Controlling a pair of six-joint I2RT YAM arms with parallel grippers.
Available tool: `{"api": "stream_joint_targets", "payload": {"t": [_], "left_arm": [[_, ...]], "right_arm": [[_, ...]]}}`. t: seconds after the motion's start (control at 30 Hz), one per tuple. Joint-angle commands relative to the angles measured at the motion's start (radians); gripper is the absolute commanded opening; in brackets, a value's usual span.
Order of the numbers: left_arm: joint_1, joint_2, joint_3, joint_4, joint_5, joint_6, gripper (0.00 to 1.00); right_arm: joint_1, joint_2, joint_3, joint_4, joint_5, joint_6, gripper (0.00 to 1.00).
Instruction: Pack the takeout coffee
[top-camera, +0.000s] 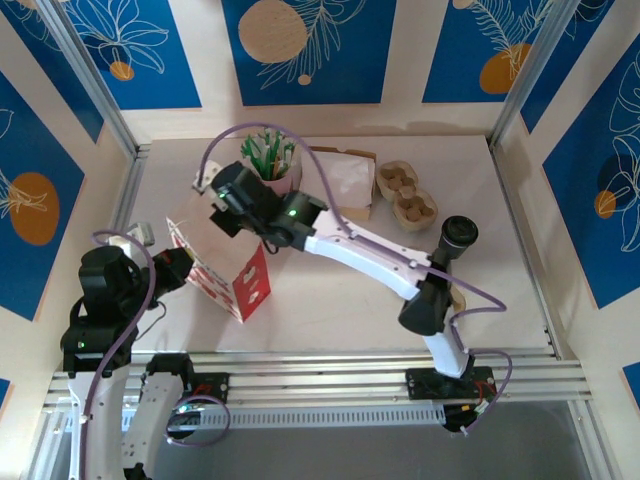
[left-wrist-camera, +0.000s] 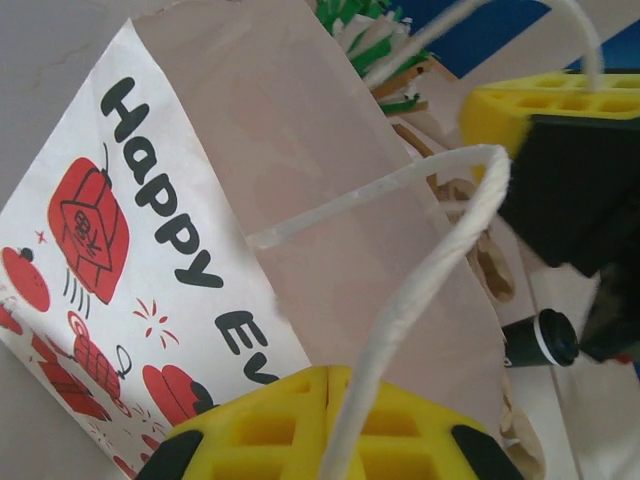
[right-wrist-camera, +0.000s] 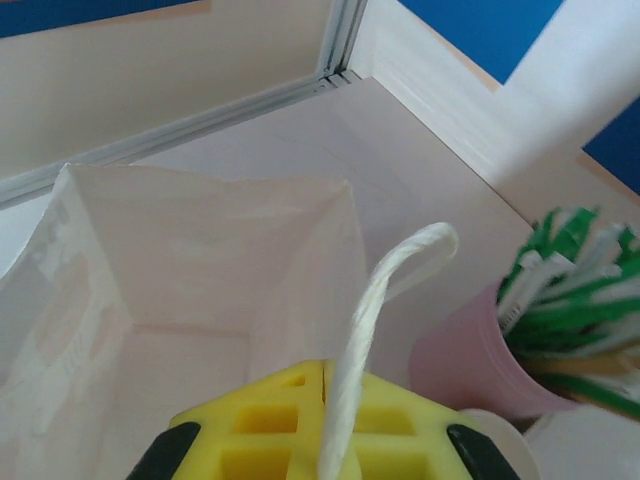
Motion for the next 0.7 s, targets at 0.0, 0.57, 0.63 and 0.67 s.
{"api": "stream_joint_targets", "payload": {"t": [0.0, 0.57, 0.63, 0.67], "left_arm": [[-0.012, -0.010, -0.020, 0.081, 0.099, -0.035, 0.00], [-0.018, -0.024, -0.096, 0.218, 0.237, -0.133, 0.16], [-0.022, -0.027, -0.109, 0.217, 0.236, -0.132, 0.16], [-0.023, -0.028, -0.117, 0.218, 0.237, -0.132, 0.15]], "right_arm": [[-0.030, -0.150, -0.090, 0.025, -0.061, 0.112, 0.00], [-0.138, -0.641, -0.748, 0.190, -0.226, 0.465, 0.00], [-0.156, -0.689, -0.822, 0.209, -0.244, 0.508, 0.00], [-0.167, -0.713, -0.855, 0.213, -0.250, 0.530, 0.00]]}}
